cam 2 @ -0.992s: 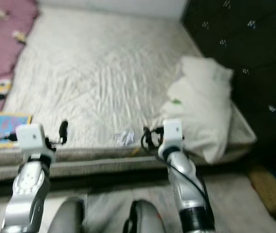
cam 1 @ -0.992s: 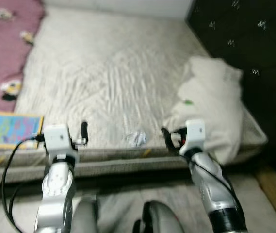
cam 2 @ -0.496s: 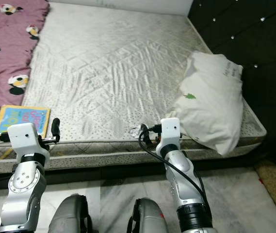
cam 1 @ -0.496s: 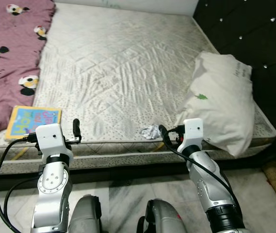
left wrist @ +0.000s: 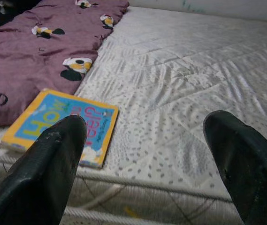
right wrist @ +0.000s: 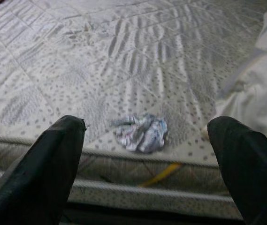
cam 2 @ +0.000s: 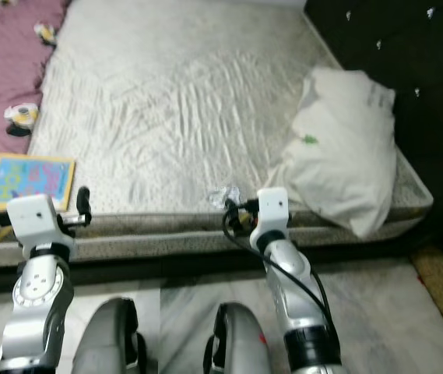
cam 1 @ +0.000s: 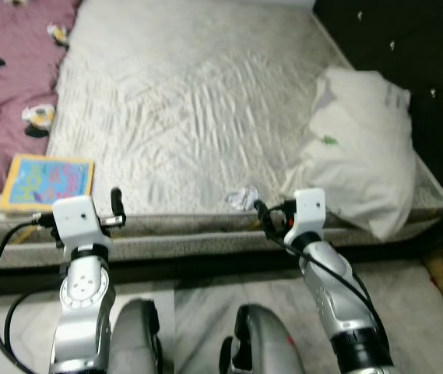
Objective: Clean up the room
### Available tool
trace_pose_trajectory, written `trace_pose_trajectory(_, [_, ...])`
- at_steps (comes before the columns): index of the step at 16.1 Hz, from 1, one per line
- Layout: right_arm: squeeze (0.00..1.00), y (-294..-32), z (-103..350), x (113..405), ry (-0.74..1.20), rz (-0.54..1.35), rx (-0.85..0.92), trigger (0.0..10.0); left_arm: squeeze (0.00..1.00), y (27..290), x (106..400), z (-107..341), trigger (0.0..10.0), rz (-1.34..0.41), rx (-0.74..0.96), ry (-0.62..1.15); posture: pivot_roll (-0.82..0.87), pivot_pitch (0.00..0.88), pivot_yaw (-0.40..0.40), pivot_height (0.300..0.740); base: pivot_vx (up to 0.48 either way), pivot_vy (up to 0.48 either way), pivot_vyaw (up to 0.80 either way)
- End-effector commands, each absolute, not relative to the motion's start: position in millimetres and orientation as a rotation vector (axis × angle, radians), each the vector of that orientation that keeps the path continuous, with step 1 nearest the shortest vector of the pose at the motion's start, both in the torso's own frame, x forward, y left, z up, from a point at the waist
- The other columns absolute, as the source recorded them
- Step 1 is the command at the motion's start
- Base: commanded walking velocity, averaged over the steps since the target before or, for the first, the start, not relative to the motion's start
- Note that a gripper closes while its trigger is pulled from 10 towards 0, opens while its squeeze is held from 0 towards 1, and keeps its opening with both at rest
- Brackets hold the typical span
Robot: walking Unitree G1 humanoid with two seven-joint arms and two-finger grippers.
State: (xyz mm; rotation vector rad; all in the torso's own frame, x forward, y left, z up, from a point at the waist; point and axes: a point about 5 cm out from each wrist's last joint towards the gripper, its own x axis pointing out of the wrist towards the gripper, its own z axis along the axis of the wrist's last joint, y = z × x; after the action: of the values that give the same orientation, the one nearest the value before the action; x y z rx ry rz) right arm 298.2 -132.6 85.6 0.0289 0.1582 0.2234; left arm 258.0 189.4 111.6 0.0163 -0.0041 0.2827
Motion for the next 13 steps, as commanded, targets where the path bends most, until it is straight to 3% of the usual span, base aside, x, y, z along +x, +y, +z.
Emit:
trace_pose_trajectory(1, [0.0,-137.6,83.1,296.2,0.168,0.21,0.024,10.0,0.0,188.4,257.6,109.5,10.0,0.28,0.023,0.002,0.01,0.132,-0.139,0.591,0.0,0.0,0.0])
trace_pose_trajectory(5, [0.0,-137.0,82.0,296.8,0.173,0.212,0.026,10.0,0.0,193.1,257.9,111.9,10.0,0.293,0.035,-0.013,0.02,0.127,-0.139,0.591,0.0,0.0,0.0])
trace_pose_trajectory(10, [0.0,-133.6,82.7,297.2,0.166,0.245,0.005,10.0,0.0,195.3,258.1,111.2,10.0,0.297,0.03,-0.012,0.02,0.124,-0.143,0.591,0.399,0.0,0.0])
trace_pose_trajectory(13, [0.0,-133.8,82.1,297.3,0.17,0.245,0.002,10.0,0.0,195.1,257.6,110.7,10.0,0.295,0.028,-0.013,0.02,0.123,-0.146,0.591,0.447,0.0,0.5])
